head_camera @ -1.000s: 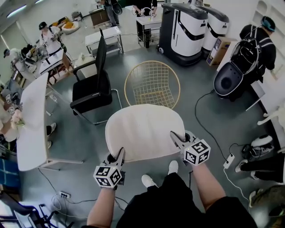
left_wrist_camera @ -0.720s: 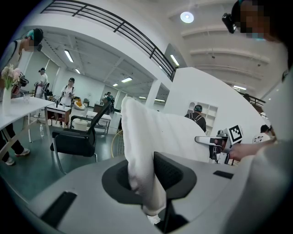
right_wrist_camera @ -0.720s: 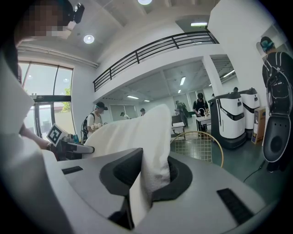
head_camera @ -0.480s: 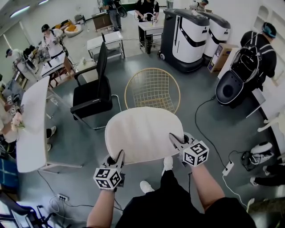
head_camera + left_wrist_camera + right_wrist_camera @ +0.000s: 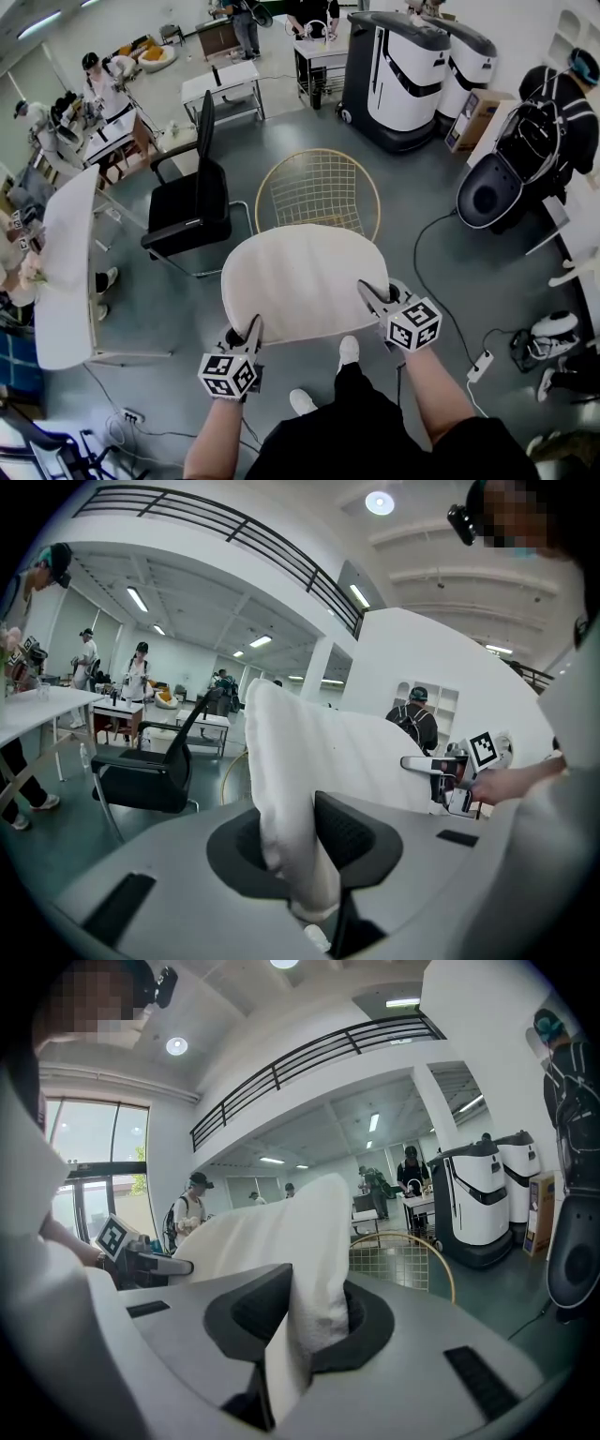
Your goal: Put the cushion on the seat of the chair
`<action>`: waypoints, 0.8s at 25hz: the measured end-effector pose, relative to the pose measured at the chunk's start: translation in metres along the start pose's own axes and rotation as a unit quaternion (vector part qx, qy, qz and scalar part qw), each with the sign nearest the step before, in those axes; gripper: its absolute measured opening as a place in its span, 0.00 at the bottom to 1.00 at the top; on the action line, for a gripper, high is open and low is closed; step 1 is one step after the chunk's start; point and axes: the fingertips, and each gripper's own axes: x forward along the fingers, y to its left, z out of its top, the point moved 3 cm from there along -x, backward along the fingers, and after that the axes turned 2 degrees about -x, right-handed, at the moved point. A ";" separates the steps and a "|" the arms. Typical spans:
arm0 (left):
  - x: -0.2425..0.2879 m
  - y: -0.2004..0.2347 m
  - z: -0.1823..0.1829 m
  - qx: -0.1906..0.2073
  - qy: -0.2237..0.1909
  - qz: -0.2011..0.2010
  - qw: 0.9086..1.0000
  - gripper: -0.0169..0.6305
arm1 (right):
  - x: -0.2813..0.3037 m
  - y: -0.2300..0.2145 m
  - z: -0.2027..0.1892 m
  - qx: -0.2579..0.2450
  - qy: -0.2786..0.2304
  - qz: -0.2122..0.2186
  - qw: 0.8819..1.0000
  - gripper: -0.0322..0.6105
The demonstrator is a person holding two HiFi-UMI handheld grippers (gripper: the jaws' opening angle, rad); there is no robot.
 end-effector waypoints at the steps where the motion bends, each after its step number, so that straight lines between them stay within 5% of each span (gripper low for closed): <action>1: 0.011 -0.001 0.003 0.001 0.001 0.002 1.000 0.15 | 0.004 -0.011 0.002 0.001 0.001 0.001 1.000 0.16; 20: 0.181 -0.005 0.030 -0.010 0.016 0.040 0.999 0.16 | 0.080 -0.175 0.022 -0.001 0.030 0.024 0.999 0.16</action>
